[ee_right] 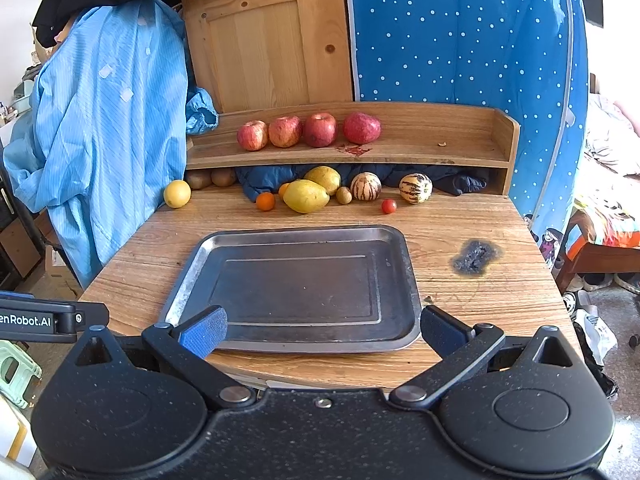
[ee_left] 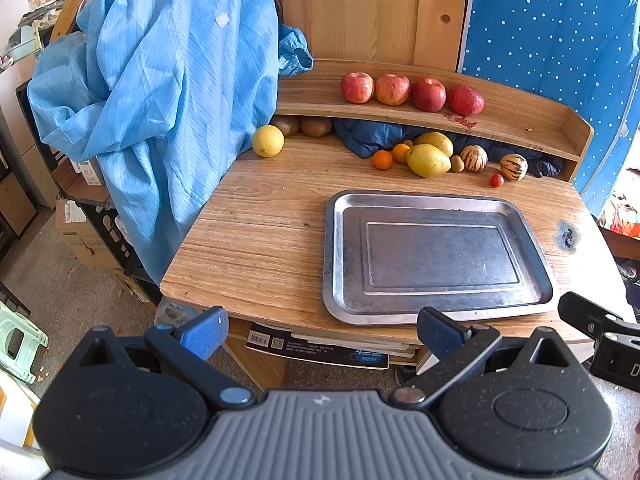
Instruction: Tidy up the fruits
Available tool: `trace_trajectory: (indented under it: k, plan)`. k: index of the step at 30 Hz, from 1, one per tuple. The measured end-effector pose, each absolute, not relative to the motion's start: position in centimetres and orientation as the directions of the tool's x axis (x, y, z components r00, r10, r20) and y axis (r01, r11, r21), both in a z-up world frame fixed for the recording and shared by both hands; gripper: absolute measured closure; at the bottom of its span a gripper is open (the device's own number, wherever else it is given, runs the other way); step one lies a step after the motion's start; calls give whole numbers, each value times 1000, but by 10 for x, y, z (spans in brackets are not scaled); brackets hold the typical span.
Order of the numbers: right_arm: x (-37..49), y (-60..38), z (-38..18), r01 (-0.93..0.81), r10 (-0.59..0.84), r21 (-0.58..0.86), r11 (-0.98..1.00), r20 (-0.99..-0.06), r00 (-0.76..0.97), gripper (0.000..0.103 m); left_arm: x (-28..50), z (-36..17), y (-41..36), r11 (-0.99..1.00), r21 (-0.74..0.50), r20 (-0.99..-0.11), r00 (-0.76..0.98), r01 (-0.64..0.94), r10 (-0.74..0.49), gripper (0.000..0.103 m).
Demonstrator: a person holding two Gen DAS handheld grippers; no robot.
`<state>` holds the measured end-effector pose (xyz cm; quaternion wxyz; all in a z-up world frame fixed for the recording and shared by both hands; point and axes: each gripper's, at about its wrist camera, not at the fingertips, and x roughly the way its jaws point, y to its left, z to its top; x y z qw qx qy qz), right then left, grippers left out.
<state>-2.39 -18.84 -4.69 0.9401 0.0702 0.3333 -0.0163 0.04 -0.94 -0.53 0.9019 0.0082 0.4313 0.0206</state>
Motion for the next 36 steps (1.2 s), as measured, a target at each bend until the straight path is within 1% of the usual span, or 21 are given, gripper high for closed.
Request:
trace_trajectory:
  k: [13, 23, 28, 31, 34, 36]
  plan:
    - [-26, -196, -57, 28, 76, 150, 988, -646, 759, 0, 1, -12, -25, 997, 44, -806, 588, -57, 69, 1]
    - [4, -180, -60, 10, 65, 114, 993, -638, 768, 0, 14, -19, -20, 997, 37, -822, 564, -74, 73, 1]
    - [52, -158, -65, 12, 55, 102, 995, -629, 775, 0, 50, -28, 5, 995, 10, -844, 532, -104, 64, 1]
    - [95, -138, -65, 30, 42, 100, 995, -647, 762, 0, 83, -34, 30, 993, -19, -845, 533, -115, 45, 1]
    - [130, -114, -69, 35, 29, 86, 996, -649, 760, 0, 124, -40, 53, 994, -56, -848, 529, -92, 1, 1]
    - [152, -97, -76, 51, 8, 70, 996, -661, 751, 0, 154, -42, 64, 996, -60, -866, 500, -68, -18, 1]
